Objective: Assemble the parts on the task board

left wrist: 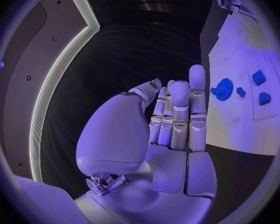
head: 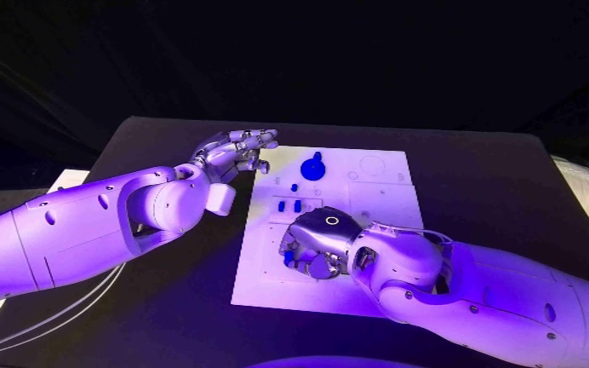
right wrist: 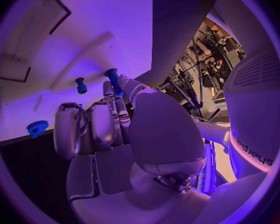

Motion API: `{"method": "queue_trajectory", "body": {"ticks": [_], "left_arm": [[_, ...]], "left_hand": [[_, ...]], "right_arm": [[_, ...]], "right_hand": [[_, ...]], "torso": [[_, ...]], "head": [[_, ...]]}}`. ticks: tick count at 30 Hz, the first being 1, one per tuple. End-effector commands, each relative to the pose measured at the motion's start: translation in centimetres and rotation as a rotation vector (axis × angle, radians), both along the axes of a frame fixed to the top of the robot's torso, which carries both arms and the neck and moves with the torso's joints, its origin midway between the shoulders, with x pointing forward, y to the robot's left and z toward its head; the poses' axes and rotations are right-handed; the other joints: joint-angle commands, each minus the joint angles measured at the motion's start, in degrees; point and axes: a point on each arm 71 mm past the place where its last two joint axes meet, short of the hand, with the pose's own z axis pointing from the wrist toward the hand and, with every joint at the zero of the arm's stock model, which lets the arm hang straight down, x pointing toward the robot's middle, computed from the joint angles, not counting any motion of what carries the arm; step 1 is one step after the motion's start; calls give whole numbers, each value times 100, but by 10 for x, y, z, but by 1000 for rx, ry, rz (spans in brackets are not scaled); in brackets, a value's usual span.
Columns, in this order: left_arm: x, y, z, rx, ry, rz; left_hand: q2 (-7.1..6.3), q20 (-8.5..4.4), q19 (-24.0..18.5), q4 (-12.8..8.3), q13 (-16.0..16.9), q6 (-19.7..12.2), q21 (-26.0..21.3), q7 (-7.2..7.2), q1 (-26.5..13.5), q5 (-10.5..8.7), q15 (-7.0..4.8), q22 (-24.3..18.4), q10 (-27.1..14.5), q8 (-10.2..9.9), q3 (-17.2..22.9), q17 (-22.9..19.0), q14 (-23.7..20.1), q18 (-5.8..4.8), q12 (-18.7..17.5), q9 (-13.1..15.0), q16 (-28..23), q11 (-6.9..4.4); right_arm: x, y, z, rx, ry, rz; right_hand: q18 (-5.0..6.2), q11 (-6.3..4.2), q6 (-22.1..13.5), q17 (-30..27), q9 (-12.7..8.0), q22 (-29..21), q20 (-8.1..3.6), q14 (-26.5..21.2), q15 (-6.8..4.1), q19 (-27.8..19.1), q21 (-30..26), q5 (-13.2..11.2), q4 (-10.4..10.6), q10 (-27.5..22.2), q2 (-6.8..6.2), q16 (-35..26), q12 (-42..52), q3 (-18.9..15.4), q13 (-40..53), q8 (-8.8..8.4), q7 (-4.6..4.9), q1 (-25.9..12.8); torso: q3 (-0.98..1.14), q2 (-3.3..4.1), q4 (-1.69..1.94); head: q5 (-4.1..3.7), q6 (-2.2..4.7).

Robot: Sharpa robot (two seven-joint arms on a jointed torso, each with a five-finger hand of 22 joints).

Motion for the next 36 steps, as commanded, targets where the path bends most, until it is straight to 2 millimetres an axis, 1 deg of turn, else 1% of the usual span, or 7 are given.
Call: {"method": "queue_trajectory", "body": {"ticks": [1, 8, 20, 24, 27, 34, 36], "left_arm": [[-1, -2, 1, -14, -5, -17], [-1, -2, 1, -13, -5, -16], [0, 0, 1, -12, -5, -14], [0, 0, 1, -11, -4, -13], [0, 1, 0, -10, -4, -11], [1, 0, 0, -9, -3, -10], [0, 0, -2, -8, 0, -12]], "left_hand": [[15, -8, 40, -23, 5, -41, -30, 3, 33, 34, 14, -8, -54, 5, -23, 7, -41, 106, 40, -3, 23, -4], [15, -8, 40, -23, 5, -41, -30, 3, 33, 34, 14, -8, -54, 5, -23, 7, -41, 106, 40, -3, 23, -4], [31, -8, 47, -28, 9, -45, -38, 5, 38, 32, 15, -15, -69, 12, -33, -7, -46, 106, 65, -2, 25, -2], [31, -8, 47, -28, 9, -45, -38, 5, 38, 32, 15, -15, -69, 12, -33, -7, -46, 106, 65, -2, 25, -2], [31, -8, 47, -28, 9, -45, -38, 5, 38, 32, 15, -15, -69, 12, -33, -7, -46, 106, 65, -2, 25, -2], [31, -8, 47, -28, 9, -45, -38, 5, 38, 32, 15, -15, -69, 12, -33, -7, -46, 106, 65, -2, 25, -2], [31, -8, 47, -28, 9, -45, -38, 5, 38, 32, 15, -15, -69, 12, -33, -7, -46, 106, 65, -2, 25, -2]], "right_arm": [[0, -1, -2, -19, -5, -7], [1, -4, 4, 61, -42, -27], [-3, -30, 28, 248, -59, -67], [4, -62, 40, 265, 29, -161], [10, -95, 48, 256, 103, -280], [7, -152, 44, 163, 173, -524], [4, -161, 41, 142, 176, -574]], "right_hand": [[27, 40, -189, -62, -58, 137, 40, 122, 61, -51, -80, 77, 16, -203, -93, -70, -3, -97, 8, -8, 33, -107], [123, 197, -615, -336, -207, -239, 165, 47, 186, -314, -403, 182, 84, -1140, -106, -265, 61, -831, 26, 7, 83, -106], [159, 210, -748, -596, -230, -404, 185, -7, 193, -384, -550, 180, 346, -1243, -33, -453, 279, -1649, 35, 8, -19, 168], [153, 93, -637, -591, -209, -374, 130, 11, 110, -344, -527, 215, 409, -766, 81, -453, 564, -1752, 90, 41, 57, 224], [50, -24, -386, -168, -162, 18, 55, 139, 18, -54, -203, 272, 489, 143, 211, -134, 974, -1763, 256, 148, 94, 195], [-128, -314, -214, 548, -126, 704, -197, 297, -232, 424, 365, 898, 979, 1301, 167, 426, 1905, -2183, 1066, 300, -147, -312], [-173, -353, -182, 874, -85, 881, -250, 331, -277, 532, 507, 992, 1078, 1290, 227, 666, 3282, -2363, 2630, 405, -205, -354]], "torso": [[-2, 3, -4], [6, 2, -2], [4, -18, -15], [-8, -23, -24], [-22, -46, -64], [-44, -117, -179], [-39, -139, -206]], "head": [[5, 1], [5, -3], [-49, 44], [-115, 75], [-158, 88], [-267, 112], [-279, 122]]}}
